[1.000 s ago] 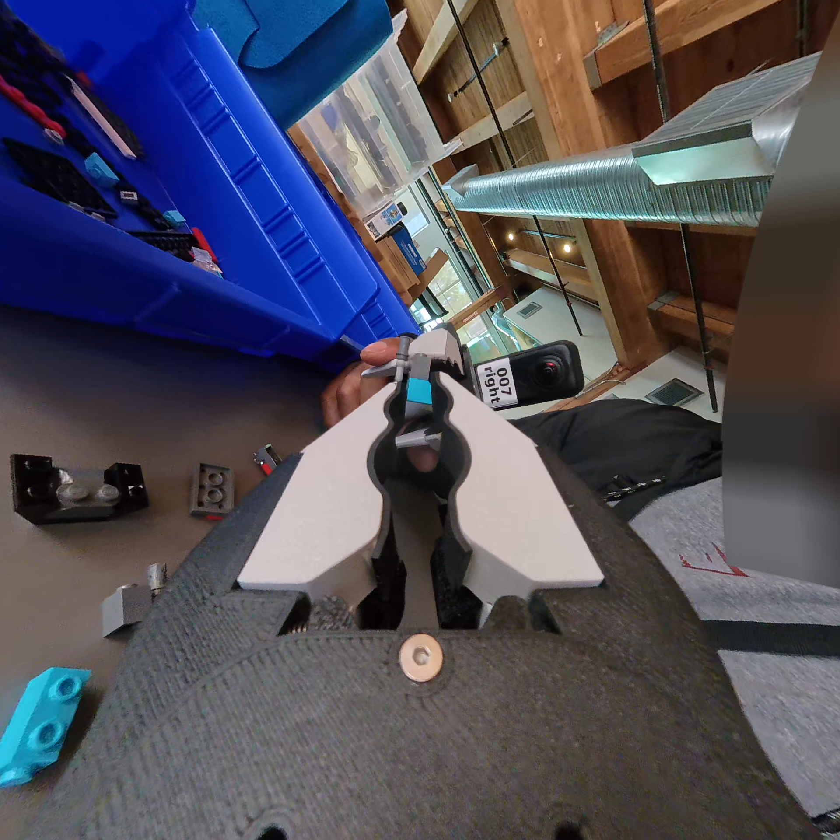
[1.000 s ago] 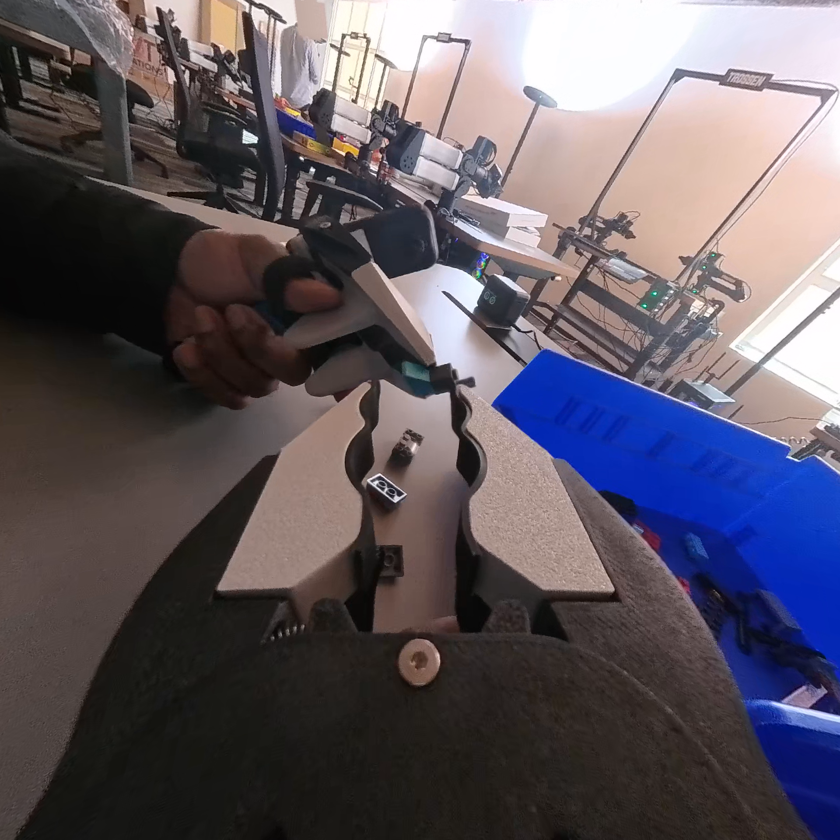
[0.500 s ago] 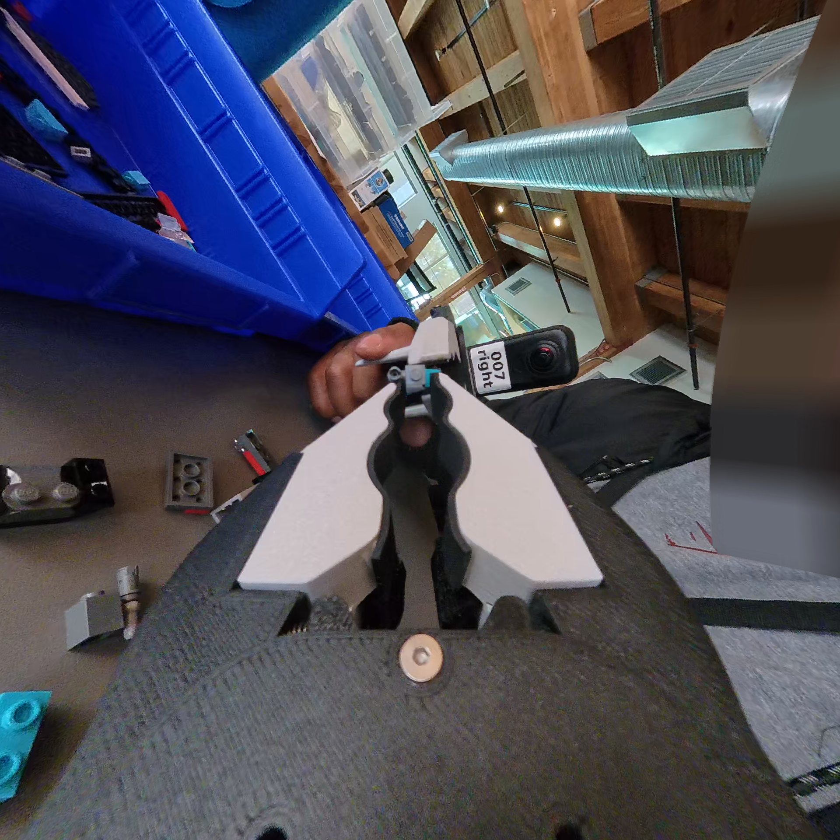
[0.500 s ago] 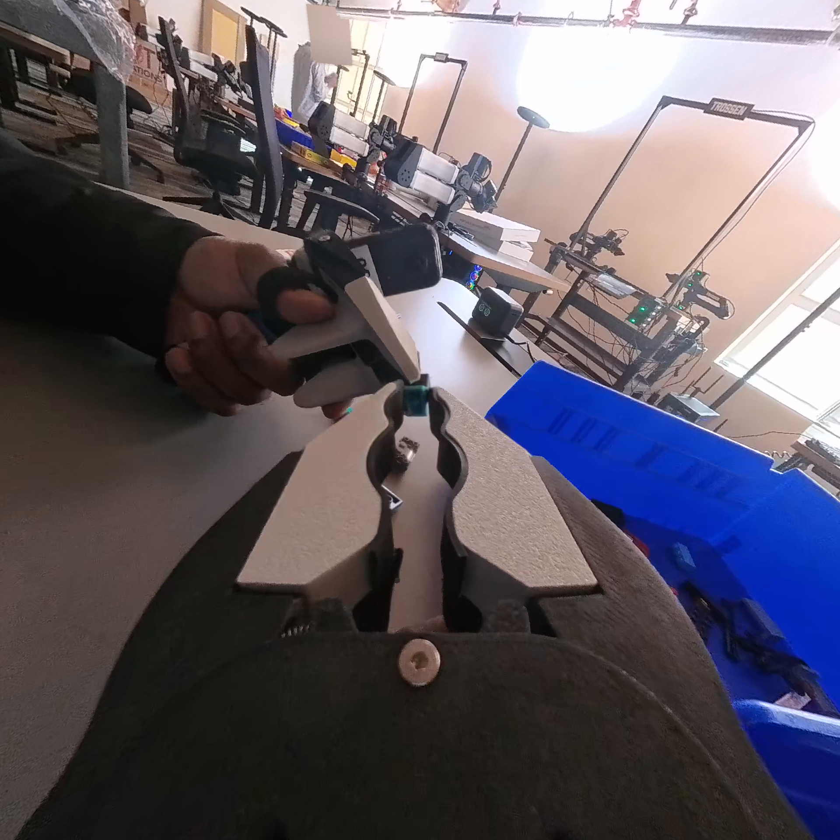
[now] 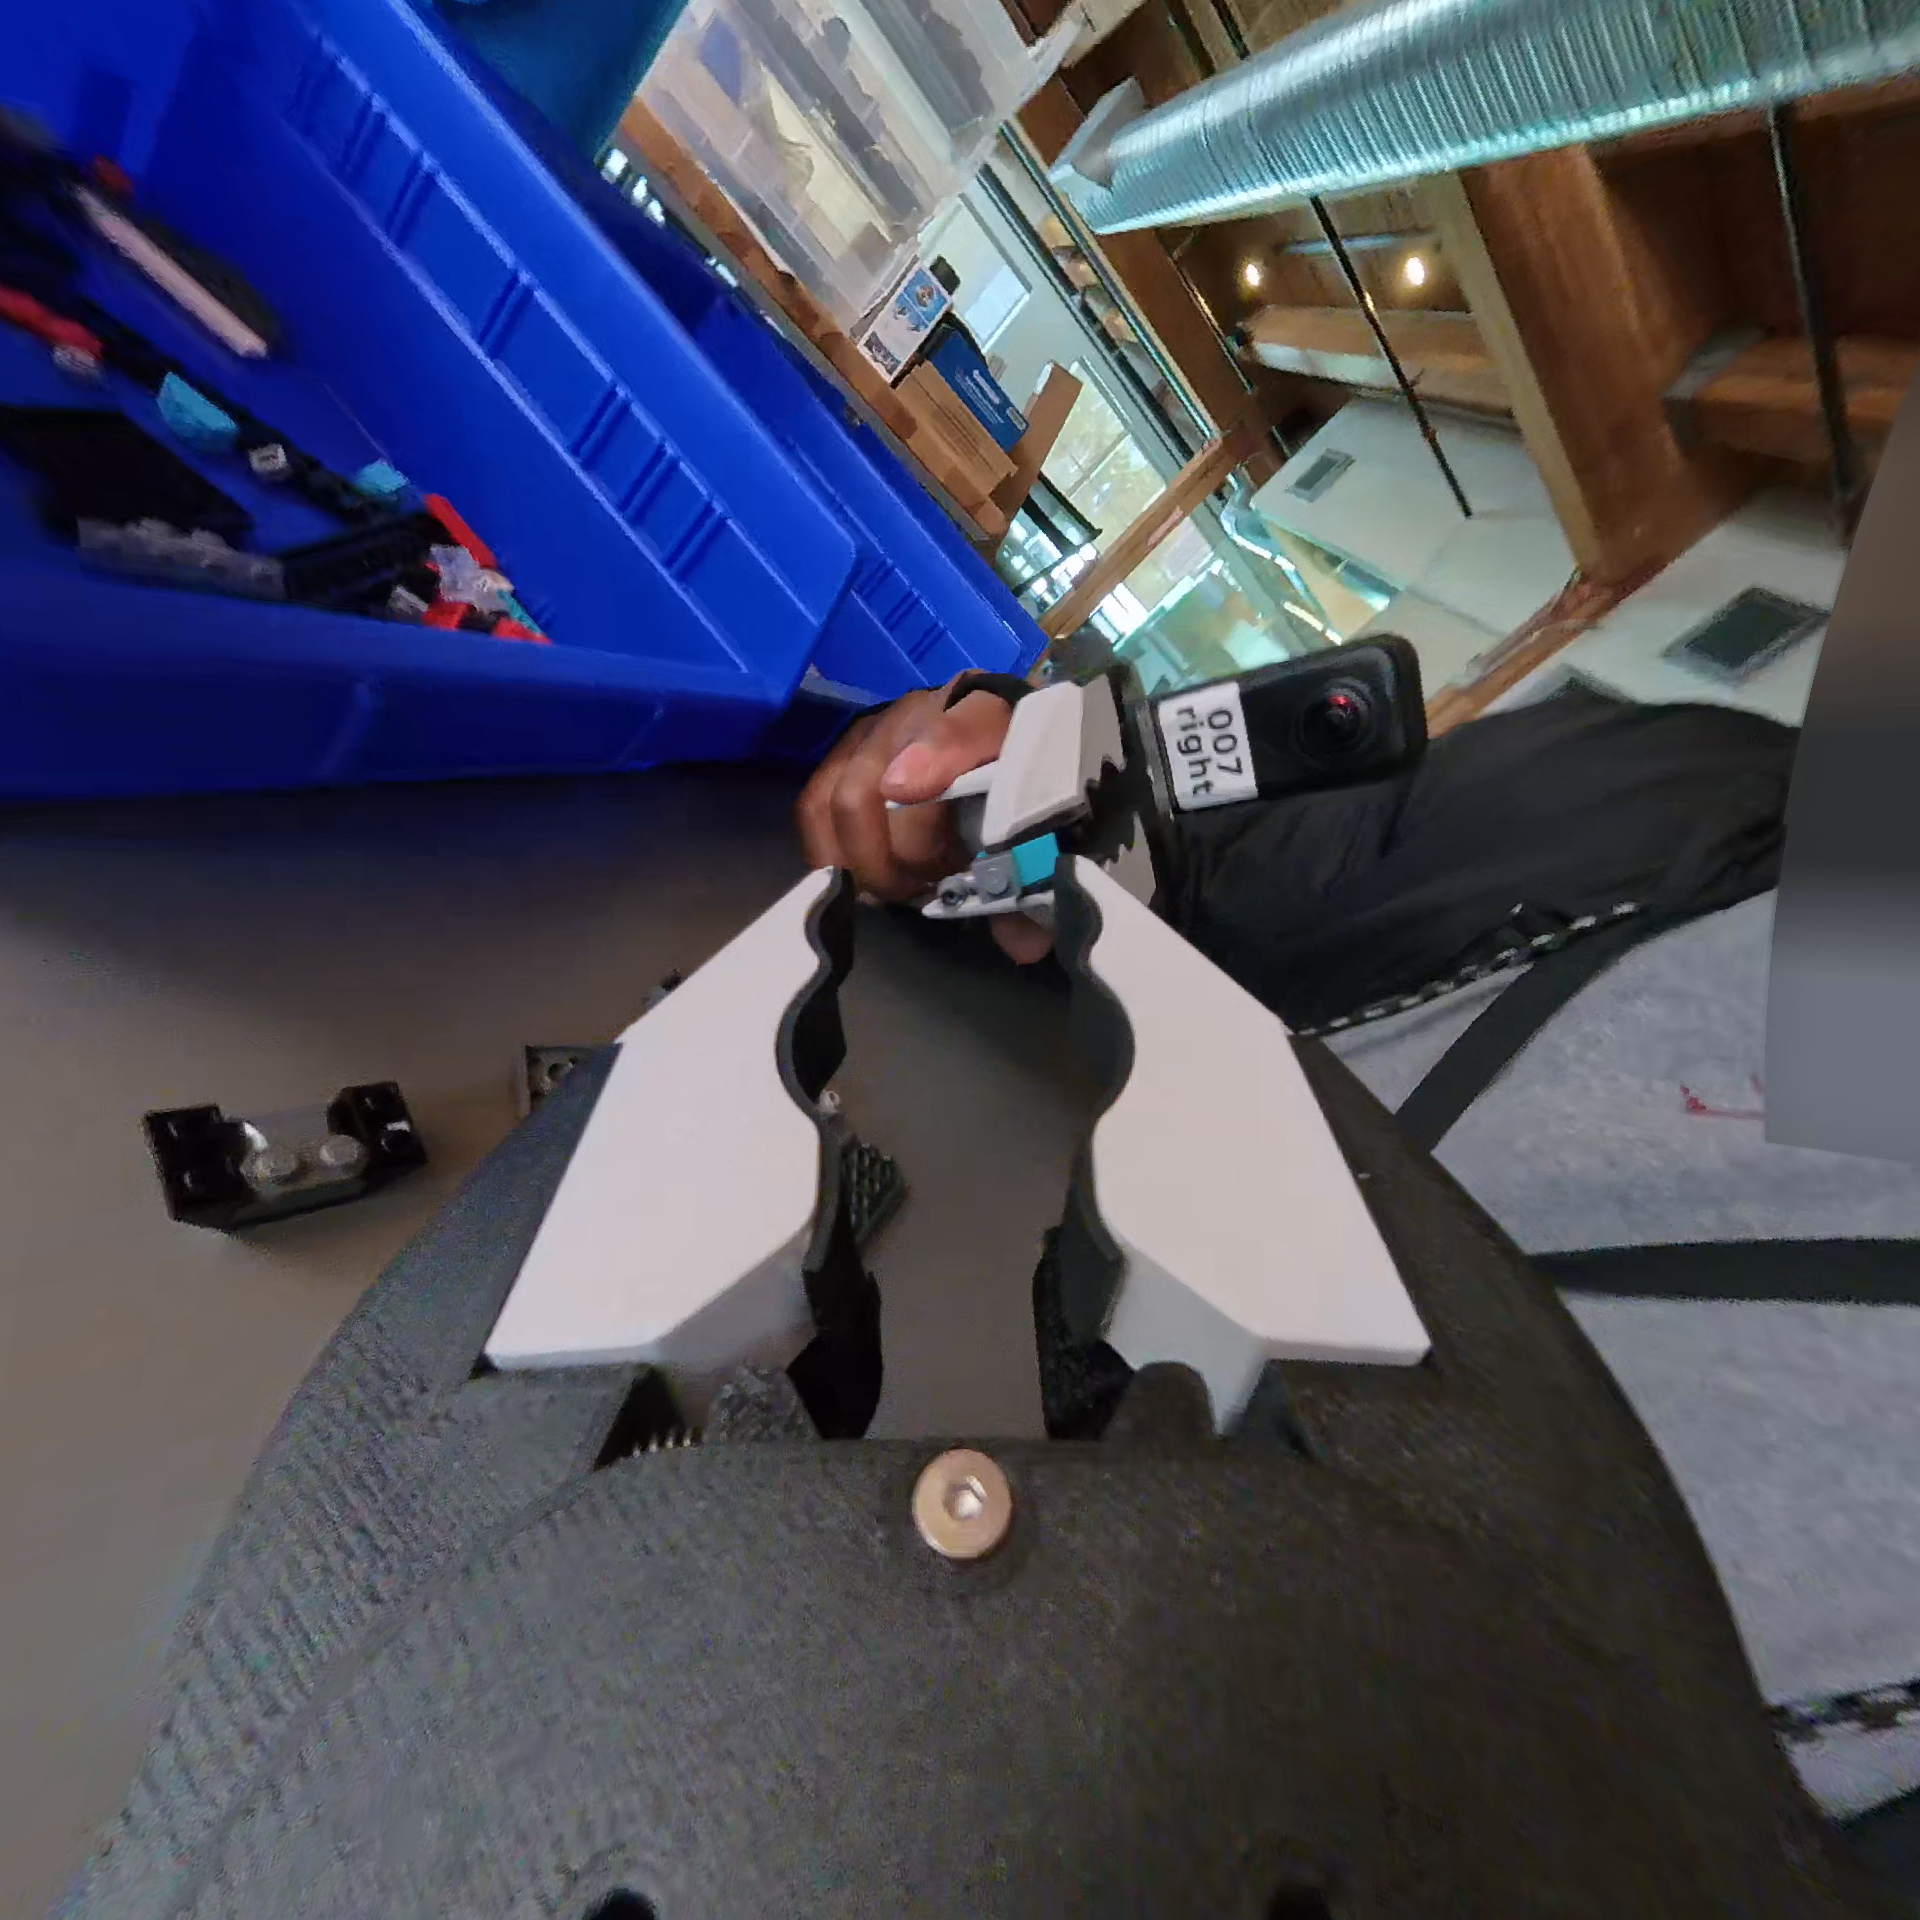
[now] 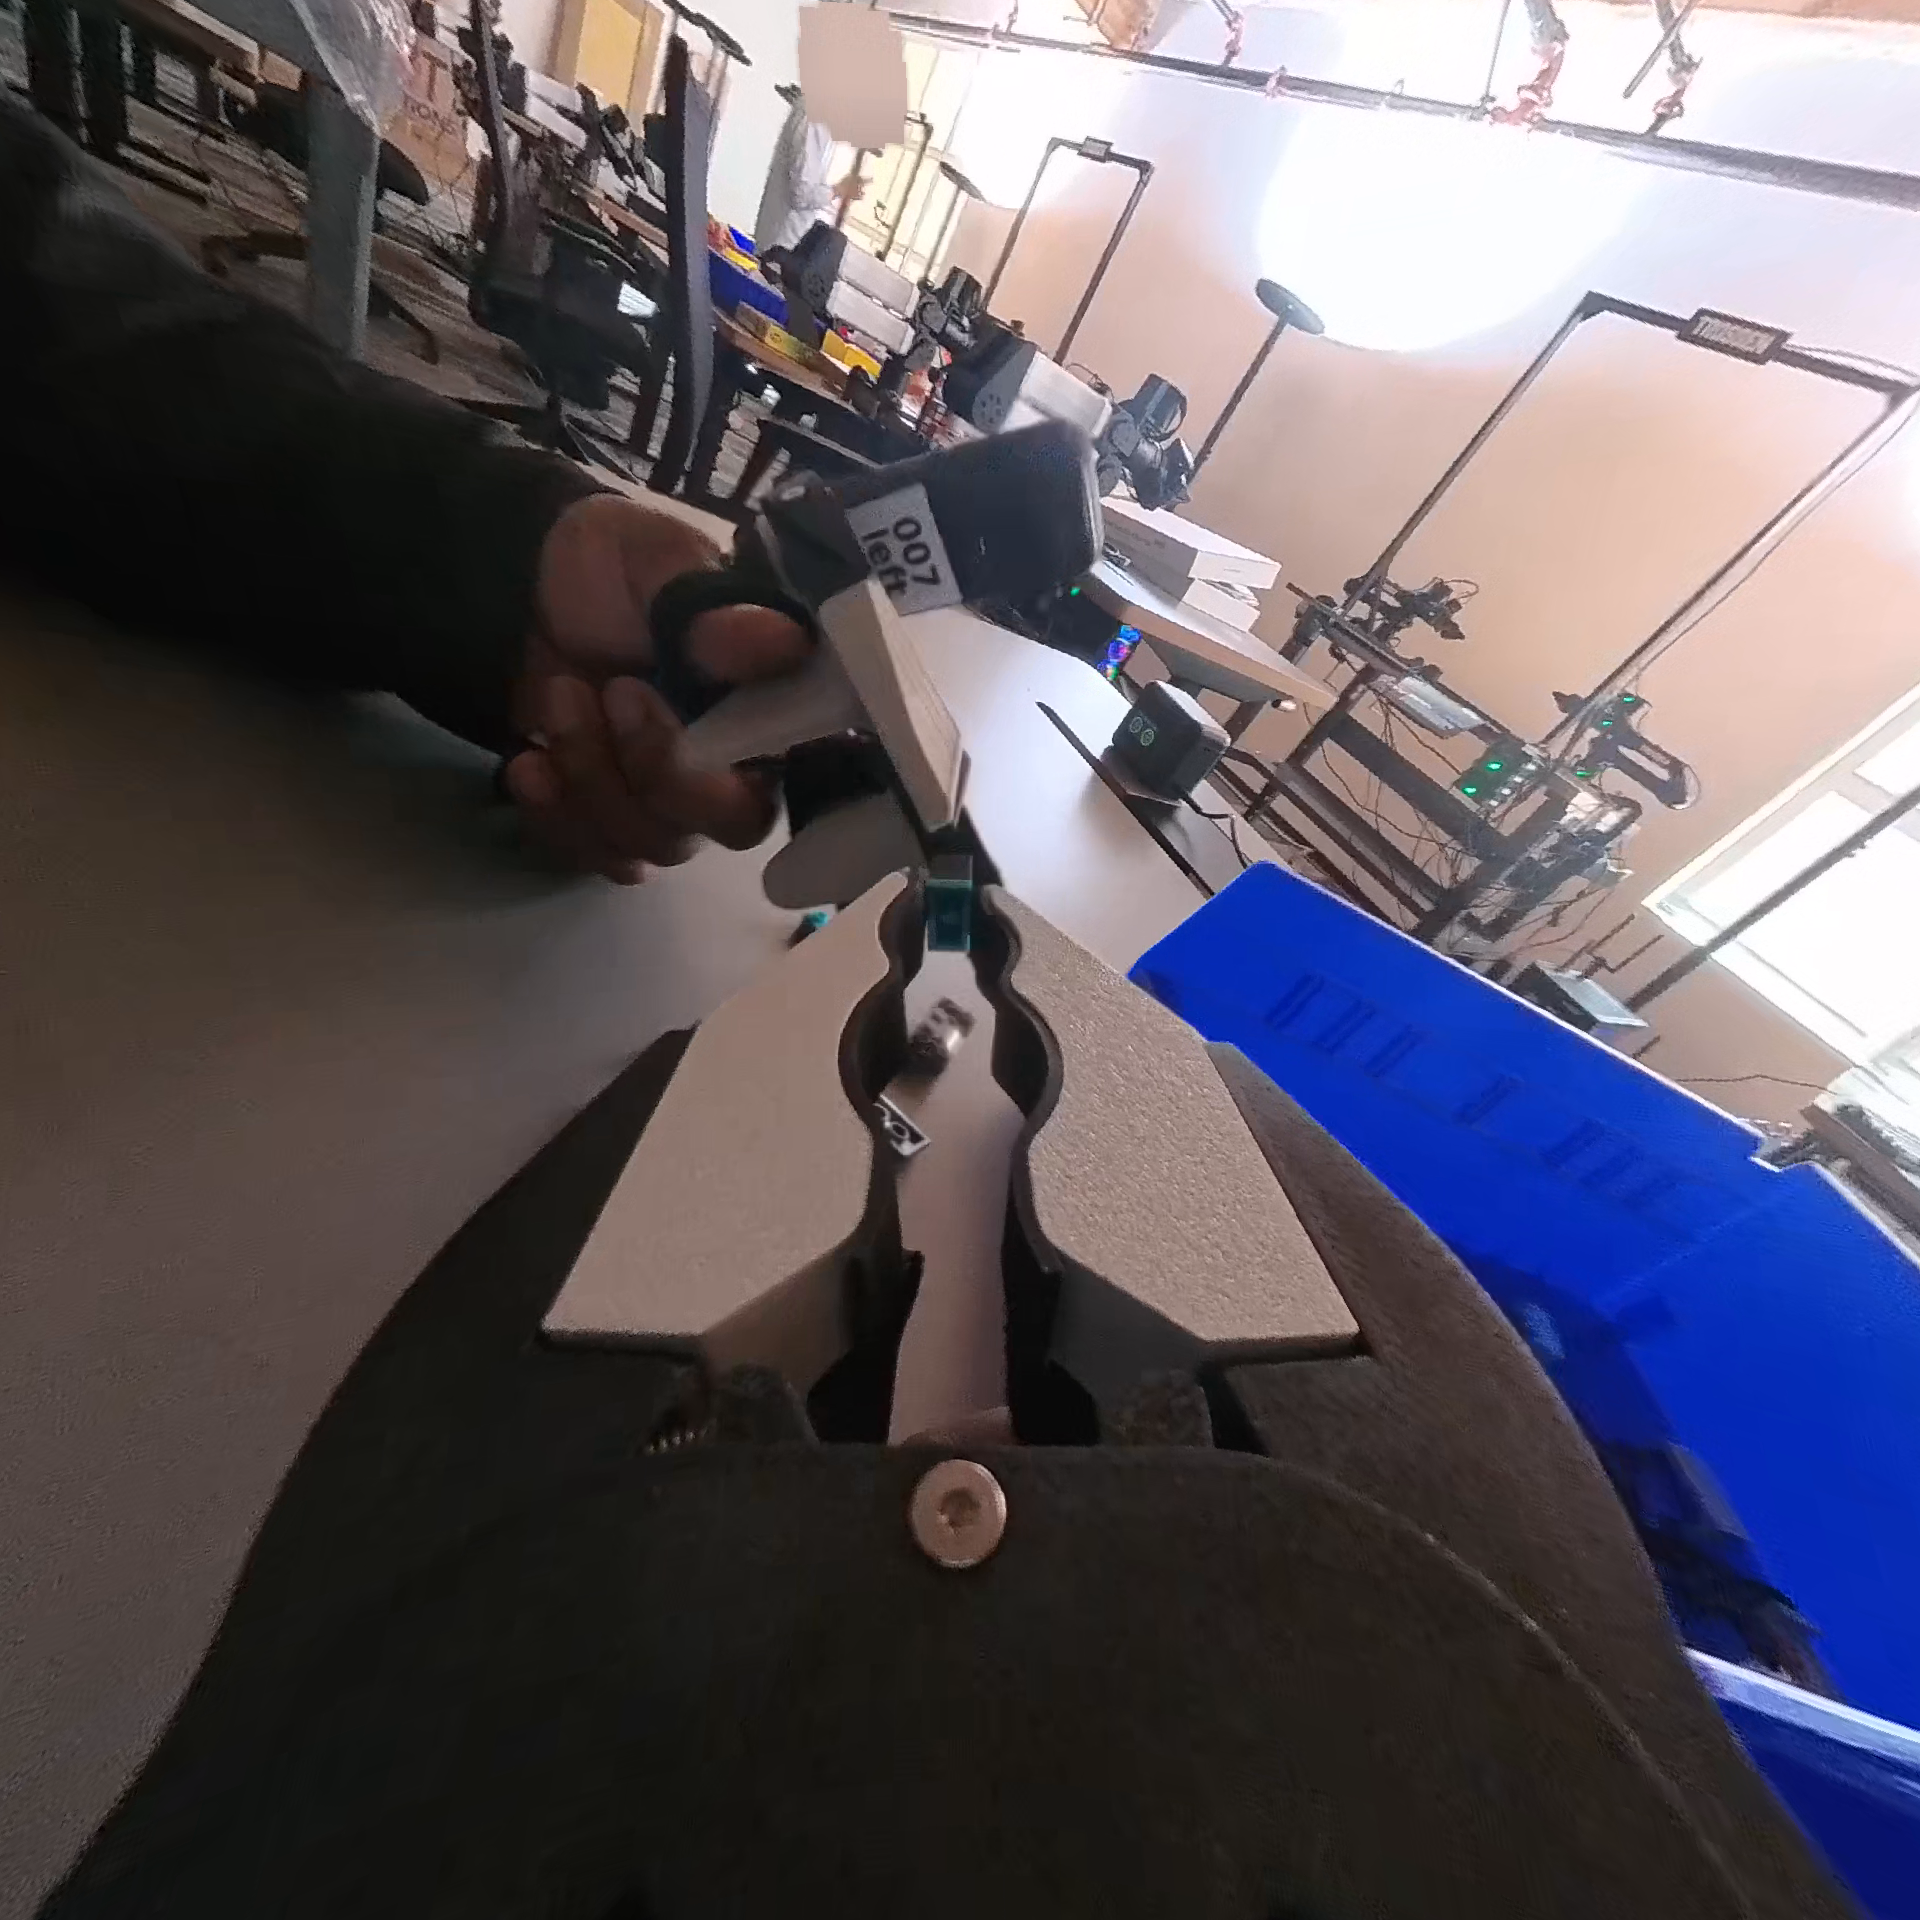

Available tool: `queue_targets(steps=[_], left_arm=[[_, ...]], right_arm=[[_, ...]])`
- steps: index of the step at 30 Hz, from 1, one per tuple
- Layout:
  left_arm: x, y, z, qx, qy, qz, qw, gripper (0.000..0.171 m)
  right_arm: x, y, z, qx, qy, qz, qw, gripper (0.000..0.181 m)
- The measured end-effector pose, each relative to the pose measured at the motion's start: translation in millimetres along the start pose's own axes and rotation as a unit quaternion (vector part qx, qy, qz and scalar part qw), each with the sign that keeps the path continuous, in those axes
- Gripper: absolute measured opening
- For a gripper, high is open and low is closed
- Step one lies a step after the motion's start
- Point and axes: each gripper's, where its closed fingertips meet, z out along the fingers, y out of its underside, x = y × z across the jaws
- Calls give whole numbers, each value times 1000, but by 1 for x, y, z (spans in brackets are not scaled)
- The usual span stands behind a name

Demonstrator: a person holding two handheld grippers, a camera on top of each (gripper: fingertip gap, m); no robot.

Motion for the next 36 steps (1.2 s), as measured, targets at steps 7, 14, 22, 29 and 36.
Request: queue_targets(steps=[7,14,22,29,36], left_arm=[[7,7,-4,-47,-41,205,977,29],[15,15,-3,-60,-22,259,964,17],[20,20,1,-65,-15,279,958,8],[24,15,-2,-50,16,235,971,8],[24,12,-5,-40,30,211,976,8]], right_arm=[[-12,1,0,10,-84,120,989,9],[-16,-6,-3,28,-143,226,963,8],[-18,-8,-4,33,-173,285,942,8],[-16,-11,-3,33,-164,289,942,8],[-14,-12,0,12,-132,250,959,8]])
